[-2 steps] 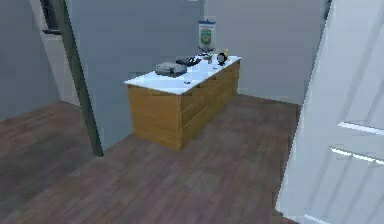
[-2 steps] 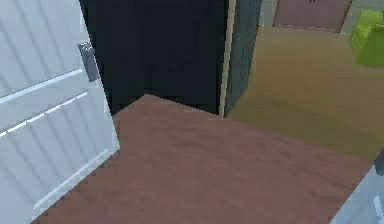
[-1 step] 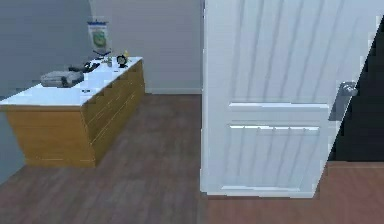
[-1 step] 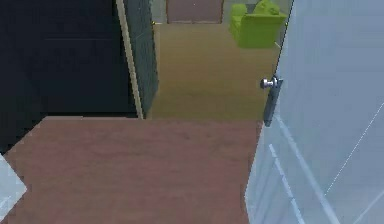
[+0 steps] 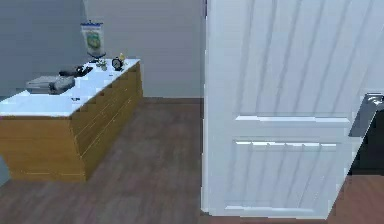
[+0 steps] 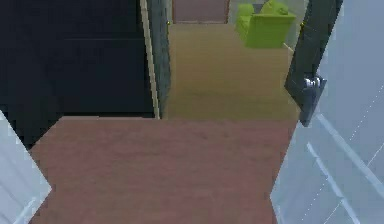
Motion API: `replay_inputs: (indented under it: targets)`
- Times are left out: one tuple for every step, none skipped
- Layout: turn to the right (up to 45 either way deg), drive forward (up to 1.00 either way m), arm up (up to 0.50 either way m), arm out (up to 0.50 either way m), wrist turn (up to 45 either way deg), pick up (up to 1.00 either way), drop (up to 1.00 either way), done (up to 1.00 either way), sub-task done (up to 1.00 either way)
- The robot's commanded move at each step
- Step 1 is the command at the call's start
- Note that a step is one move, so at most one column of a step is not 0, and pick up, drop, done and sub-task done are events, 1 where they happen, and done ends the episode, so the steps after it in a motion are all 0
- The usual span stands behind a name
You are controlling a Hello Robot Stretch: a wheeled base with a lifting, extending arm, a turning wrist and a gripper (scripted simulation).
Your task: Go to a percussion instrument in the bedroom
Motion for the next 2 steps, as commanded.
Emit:
replay_inputs:
  targets:
    - [-45.0, 0.0, 0.0, 0.0, 0.0, 0.0, 0.0, 0.0, 0.0]
    - [-24.0, 0.0, 0.0, 0.0, 0.0, 0.0, 0.0, 0.0, 0.0]
